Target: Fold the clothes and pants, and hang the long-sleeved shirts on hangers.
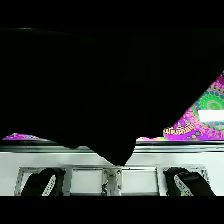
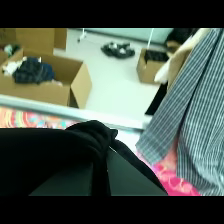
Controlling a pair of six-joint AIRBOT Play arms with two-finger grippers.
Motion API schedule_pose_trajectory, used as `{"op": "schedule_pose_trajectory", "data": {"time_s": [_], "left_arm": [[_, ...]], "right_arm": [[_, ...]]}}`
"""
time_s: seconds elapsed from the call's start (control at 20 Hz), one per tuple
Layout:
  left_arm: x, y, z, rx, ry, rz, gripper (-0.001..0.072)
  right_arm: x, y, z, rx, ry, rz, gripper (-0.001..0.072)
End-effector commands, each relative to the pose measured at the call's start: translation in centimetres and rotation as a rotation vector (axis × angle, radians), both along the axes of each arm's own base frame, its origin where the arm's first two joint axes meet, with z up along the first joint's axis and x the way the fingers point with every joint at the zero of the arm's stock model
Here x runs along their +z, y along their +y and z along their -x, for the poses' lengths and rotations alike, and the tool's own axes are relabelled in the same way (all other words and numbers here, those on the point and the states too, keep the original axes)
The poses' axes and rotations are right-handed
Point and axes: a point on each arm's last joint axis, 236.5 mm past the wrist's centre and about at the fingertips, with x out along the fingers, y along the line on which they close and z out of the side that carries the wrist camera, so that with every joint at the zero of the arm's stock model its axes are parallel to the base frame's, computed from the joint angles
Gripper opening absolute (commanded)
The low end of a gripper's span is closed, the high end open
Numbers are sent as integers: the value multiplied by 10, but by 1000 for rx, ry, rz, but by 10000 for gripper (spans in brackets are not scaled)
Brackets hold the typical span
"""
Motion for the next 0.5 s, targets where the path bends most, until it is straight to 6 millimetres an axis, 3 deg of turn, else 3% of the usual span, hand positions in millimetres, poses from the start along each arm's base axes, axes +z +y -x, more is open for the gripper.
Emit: {"op": "schedule_pose_trajectory", "data": {"time_s": [0.0, 0.15, 0.3, 0.4, 0.45], "left_arm": [[-35, 0, -41, 10, 134, -54, 11], [-112, 15, -128, 89, 354, -176, 11], [-218, 23, -226, 135, 568, -186, 11], [-287, 29, -281, 161, 675, -206, 12], [-318, 29, -305, 161, 726, -218, 173]], "right_arm": [[-34, 3, -33, 1, 116, 2, 19], [-105, 11, -102, 9, 318, 11, 19], [-200, 18, -178, 7, 517, 27, 20], [-256, 20, -231, 1, 557, 31, 31], [-278, 22, -253, -1, 555, 29, 126]]}}
